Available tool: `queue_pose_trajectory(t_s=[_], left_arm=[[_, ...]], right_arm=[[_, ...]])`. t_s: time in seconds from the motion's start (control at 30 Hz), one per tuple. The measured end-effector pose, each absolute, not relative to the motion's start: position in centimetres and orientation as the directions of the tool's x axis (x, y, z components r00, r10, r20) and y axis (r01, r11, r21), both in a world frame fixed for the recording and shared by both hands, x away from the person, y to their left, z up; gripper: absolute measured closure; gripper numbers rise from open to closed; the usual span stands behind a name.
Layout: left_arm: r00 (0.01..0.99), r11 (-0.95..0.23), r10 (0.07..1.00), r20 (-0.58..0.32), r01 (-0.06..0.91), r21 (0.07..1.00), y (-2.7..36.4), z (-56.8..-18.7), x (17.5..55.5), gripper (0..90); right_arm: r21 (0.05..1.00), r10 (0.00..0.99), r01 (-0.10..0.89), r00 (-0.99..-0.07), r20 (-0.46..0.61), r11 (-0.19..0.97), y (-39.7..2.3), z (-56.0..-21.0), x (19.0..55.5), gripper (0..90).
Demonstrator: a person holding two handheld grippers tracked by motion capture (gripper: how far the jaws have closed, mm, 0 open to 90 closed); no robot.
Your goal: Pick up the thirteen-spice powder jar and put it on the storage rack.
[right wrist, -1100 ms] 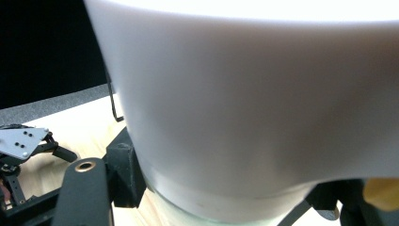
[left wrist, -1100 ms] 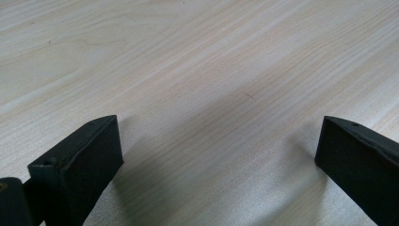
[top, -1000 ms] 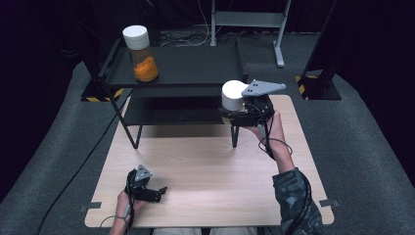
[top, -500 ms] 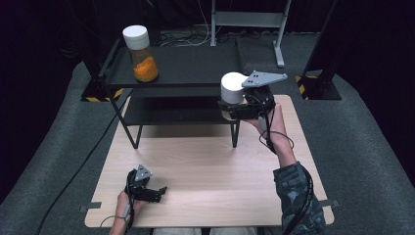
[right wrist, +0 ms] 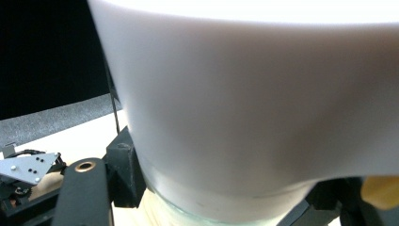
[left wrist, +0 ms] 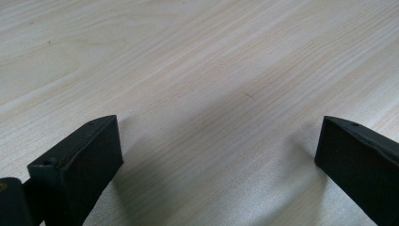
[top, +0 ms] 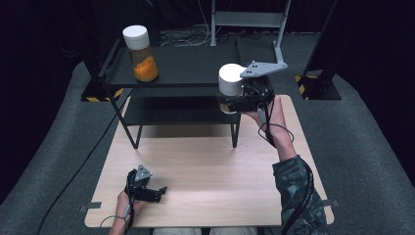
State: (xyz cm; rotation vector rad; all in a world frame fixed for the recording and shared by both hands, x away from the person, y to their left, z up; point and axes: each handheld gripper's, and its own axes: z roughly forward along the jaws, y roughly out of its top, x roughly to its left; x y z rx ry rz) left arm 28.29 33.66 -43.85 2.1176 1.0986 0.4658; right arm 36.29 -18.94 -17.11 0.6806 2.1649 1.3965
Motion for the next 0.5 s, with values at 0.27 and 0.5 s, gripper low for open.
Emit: queue_pose_trajectory(t_s=[0.27,0.5], left_arm=[[0.577,-0.398,0.817,-0.003,0.567,0.721,33.7,-43.9,28.3,0.8],[0.576,-0.399,0.817,-0.001,0.567,0.720,33.7,-43.8,28.3,0.8]], right_arm=[[0.922,0.632,0.150,-0.766,-0.120,0.357,-18.8,-16.0,36.6,30.4],[0.925,0.631,0.144,-0.766,-0.121,0.353,-18.8,-15.1,36.7,30.5]])
